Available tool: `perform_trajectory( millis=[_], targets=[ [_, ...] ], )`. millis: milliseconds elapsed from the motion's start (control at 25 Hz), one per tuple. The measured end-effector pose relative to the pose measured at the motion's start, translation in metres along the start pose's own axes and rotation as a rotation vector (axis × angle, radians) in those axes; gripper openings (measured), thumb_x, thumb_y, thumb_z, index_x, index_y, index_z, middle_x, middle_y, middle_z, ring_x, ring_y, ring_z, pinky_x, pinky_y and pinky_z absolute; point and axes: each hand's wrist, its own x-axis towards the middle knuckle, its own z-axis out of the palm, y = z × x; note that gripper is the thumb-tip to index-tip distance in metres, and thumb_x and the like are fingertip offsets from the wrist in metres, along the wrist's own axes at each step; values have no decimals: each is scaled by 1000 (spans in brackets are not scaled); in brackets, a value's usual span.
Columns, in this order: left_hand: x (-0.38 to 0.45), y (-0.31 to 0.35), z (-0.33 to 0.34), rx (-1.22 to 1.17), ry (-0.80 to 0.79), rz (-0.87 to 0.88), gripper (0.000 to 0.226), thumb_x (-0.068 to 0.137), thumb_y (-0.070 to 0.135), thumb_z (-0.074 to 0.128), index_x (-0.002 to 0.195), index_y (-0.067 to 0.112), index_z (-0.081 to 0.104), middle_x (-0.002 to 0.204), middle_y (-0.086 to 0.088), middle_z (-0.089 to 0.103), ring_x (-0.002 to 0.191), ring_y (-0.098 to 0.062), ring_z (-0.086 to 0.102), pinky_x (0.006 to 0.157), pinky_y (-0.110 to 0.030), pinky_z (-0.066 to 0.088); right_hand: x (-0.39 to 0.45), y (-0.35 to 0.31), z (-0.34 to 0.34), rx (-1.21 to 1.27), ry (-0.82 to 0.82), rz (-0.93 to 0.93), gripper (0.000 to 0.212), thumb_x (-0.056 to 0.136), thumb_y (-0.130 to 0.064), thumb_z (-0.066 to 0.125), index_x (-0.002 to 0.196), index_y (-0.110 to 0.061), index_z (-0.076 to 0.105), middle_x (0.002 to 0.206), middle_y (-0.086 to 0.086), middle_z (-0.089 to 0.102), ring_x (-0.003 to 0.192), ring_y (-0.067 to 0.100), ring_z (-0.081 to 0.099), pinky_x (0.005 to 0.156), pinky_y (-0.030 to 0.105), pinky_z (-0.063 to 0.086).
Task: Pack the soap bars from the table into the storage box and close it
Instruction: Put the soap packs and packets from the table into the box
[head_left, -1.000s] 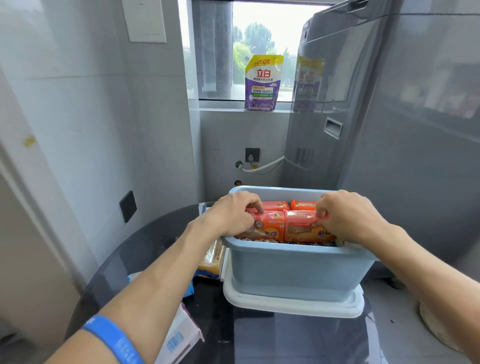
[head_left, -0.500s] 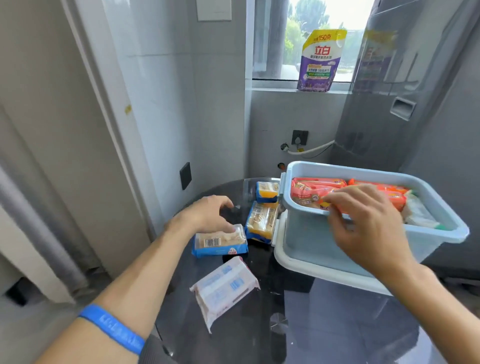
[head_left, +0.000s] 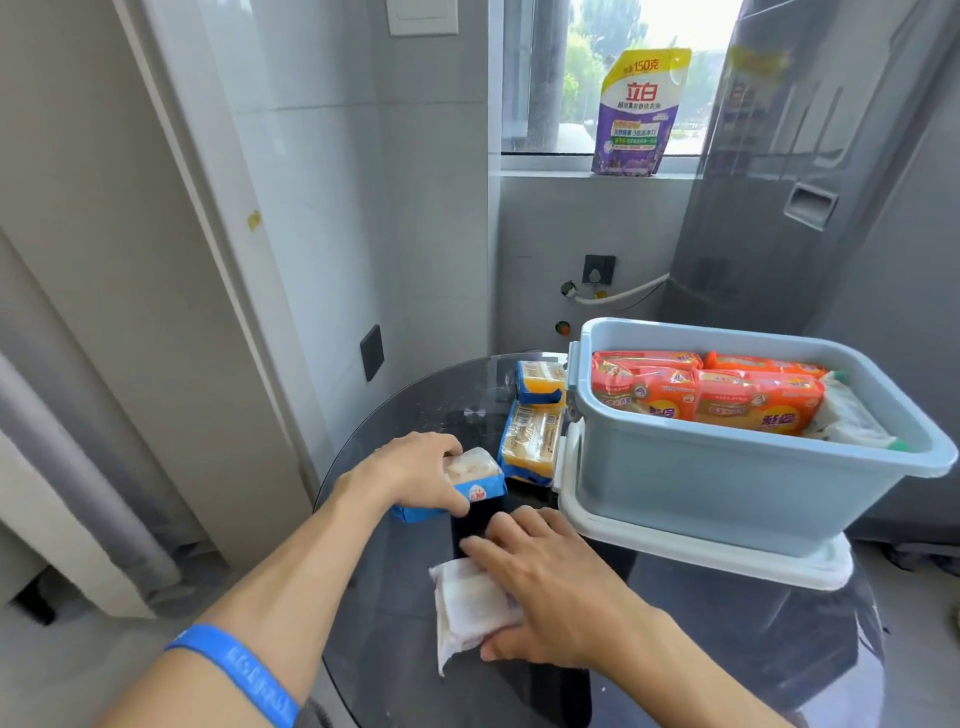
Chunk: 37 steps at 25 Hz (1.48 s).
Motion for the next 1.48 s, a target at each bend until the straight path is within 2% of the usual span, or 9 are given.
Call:
perform_trajectory(
  millis=[280,480,600,760,960,1040,1240,1360,1480],
  targets=[
    [-2,-1,-9,-425,-92,-80,43,53,57,62,90,34,68,93,4,68,79,-12,65,63,-30,50,-24,18,-7,131,-4,239,66,67,-76,53,109,-25,49,101,-5,54,94,19,52,73,33,32],
    [-6,8,-5,-198,-175,-38,70,54,69,69,112,35,54,110,11,59,96,-11,61,83,-36,53,-32,18,-14,110,-86,237,61,71,-67,59,114,-25,48,108,-4,54,102,21,50,79,34,33],
    [4,39,-1,-273,76,13,79,65,71,63,132,31,48,123,11,51,115,-16,53,92,-38,48,-28,16,-19,113,-127,241,67,72,-68,59,121,-24,47,113,-3,55,106,23,51,86,38,38],
    [49,96,-4,-256,465,34,58,83,51,58,136,32,44,130,-5,51,117,-30,50,90,-47,47,-20,13,-25,230,18,278,63,83,-71,44,129,-28,47,121,-5,54,112,22,50,91,38,42],
    [114,108,-15,-108,129,166,50,91,20,54,138,34,47,147,-4,35,136,-31,35,106,-53,38,11,19,-12,115,184,367,50,96,-37,45,141,-22,32,154,7,28,116,35,48,90,44,45],
    [120,100,-1,-43,138,221,45,91,25,49,135,32,46,140,-3,41,133,-30,36,105,-52,38,29,18,0,30,161,396,61,93,-32,48,146,-20,23,158,15,19,115,39,50,84,45,45],
    [109,78,7,-227,240,13,21,85,36,57,106,35,55,124,-2,37,109,-37,45,92,-52,42,65,19,5,70,25,603,84,85,-32,59,151,-13,10,160,31,4,118,39,51,78,40,49],
    [101,66,1,-283,235,-51,33,83,30,53,115,38,47,115,-1,36,102,-36,51,87,-44,43,67,20,-2,58,-1,667,73,88,-28,55,148,-18,15,147,33,30,98,35,65,64,34,42],
    [94,51,2,-354,203,-133,66,78,41,54,139,43,30,119,-2,34,105,-36,51,83,-38,39,60,20,-12,125,29,634,58,84,-30,53,136,-25,28,113,15,50,89,33,65,62,33,36]
  ],
)
